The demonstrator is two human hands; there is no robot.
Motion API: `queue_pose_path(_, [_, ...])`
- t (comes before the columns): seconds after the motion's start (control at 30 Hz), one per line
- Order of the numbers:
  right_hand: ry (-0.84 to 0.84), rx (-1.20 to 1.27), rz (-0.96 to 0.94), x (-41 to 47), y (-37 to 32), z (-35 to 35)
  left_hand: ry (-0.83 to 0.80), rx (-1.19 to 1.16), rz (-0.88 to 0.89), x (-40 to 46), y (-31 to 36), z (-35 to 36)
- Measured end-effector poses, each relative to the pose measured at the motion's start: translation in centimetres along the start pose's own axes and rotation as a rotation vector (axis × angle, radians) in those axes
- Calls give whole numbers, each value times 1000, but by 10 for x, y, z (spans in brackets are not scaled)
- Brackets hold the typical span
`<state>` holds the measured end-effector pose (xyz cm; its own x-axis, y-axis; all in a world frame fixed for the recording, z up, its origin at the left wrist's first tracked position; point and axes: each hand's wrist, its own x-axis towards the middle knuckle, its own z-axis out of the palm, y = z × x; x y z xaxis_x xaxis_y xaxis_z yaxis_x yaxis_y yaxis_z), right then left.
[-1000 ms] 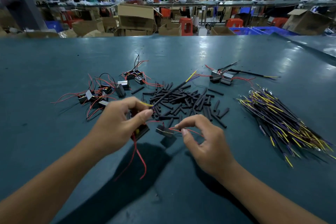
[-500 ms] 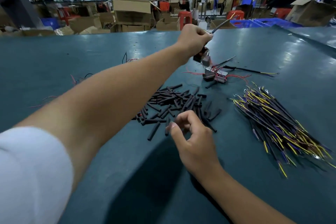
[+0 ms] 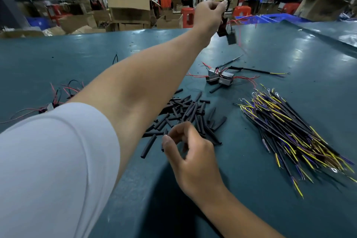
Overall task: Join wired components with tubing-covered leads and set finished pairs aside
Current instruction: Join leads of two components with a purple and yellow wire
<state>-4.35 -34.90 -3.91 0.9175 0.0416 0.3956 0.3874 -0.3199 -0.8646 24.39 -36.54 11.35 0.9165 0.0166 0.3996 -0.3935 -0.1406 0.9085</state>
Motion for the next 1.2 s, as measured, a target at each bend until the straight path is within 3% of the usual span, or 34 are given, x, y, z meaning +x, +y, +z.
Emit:
queue_pose_path(0.13, [-19,-13,10,0,-2,-1,-194,456,190,3,-10,-2])
queue_pose_path(0.23, [-39,-31,18,-1,-3,-2,-369,680,126,-13,-45,2])
queue_pose_path(0.33, [-26,-50,9,0,-2,-2,-481,754,21,-30,-77,2])
queue_pose_path(0.6, [-10,-76,9,-1,-6,-2,-328,557,41,-24,-63,-67])
queue_pose_path(0.77, [-39,-96,19,0,-10,-3,-155,904,69,-11,-62,-175])
queue_pose_path(0.9, [-40,-106,15,1,-10,-2,-24,1025,63,-30,-83,-257])
queue_pose_path(1.0, [-42,-110,10,1,-9,0,-39,1117,-17,-49,-104,-296])
queue_pose_path(1.13, [-40,-121,21,2,-4,1,-213,1191,-212,-64,-122,-317])
queue_pose_path(1.2, [-40,-125,21,2,-2,2,-228,1200,-193,-65,-122,-322])
